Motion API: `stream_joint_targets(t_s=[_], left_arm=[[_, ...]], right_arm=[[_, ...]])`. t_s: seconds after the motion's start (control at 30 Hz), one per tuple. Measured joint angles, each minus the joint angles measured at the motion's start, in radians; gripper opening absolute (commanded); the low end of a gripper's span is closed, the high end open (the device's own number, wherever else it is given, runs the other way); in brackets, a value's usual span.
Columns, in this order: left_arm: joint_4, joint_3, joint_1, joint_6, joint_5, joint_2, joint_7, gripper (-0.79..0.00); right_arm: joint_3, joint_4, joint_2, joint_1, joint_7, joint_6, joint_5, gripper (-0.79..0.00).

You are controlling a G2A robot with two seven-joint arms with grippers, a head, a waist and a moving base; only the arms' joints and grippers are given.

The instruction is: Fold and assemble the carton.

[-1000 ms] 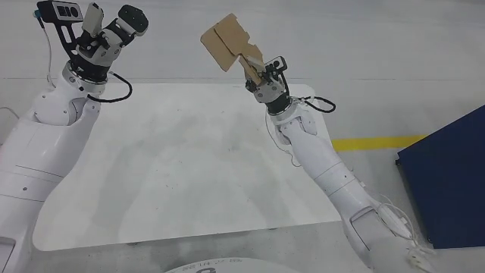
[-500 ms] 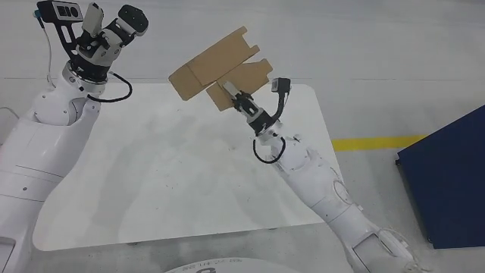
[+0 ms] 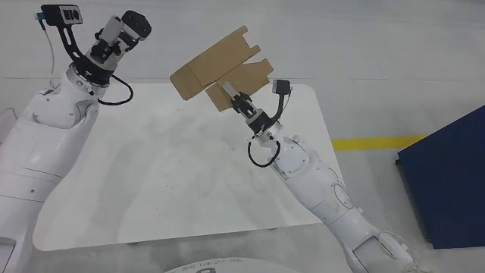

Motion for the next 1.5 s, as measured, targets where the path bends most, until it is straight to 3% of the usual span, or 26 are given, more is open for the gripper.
stream_joint_targets(t_s=[0.1,0.23,0.4,0.63,0.83,1.1,1.23,1.33,1.5], left_arm=[[0.019,0.027,-0.002,0.042,0.085,-0.008,-0.018,0.000],[0.073,0.065,-0.028,0.052,0.034,-0.014,-0.160,0.000],[0.139,0.094,-0.060,0.031,-0.001,-0.032,-0.189,0.000],[0.211,0.133,-0.107,-0.040,-0.047,-0.054,-0.274,0.000],[0.265,0.119,-0.134,-0.114,-0.086,-0.065,-0.261,0.000],[0.272,0.109,-0.138,-0.112,-0.092,-0.068,-0.226,0.000],[0.247,0.109,-0.116,-0.100,-0.016,-0.064,-0.224,0.000],[0.238,0.117,-0.096,-0.109,-0.039,-0.064,-0.271,0.000],[0.257,0.133,-0.106,-0.120,-0.118,-0.062,-0.417,0.000]], right_arm=[[0.016,-0.019,-0.002,-0.022,-0.030,0.005,-0.037,-0.785],[0.032,-0.058,-0.003,-0.063,-0.064,0.003,-0.103,-0.785],[0.043,-0.078,-0.005,-0.092,-0.045,-0.011,-0.118,-0.785],[0.060,-0.082,-0.008,-0.096,0.014,0.001,-0.093,-0.785],[0.087,-0.077,-0.009,-0.100,0.082,0.003,-0.009,-0.785],[0.092,-0.079,-0.008,-0.101,0.103,-0.001,0.019,-0.785],[0.094,-0.090,-0.012,-0.106,0.111,-0.032,0.077,-0.785],[0.111,-0.077,-0.013,-0.111,0.123,-0.076,0.143,-0.785],[0.119,-0.069,-0.012,-0.105,0.206,-0.053,0.147,-0.785]])
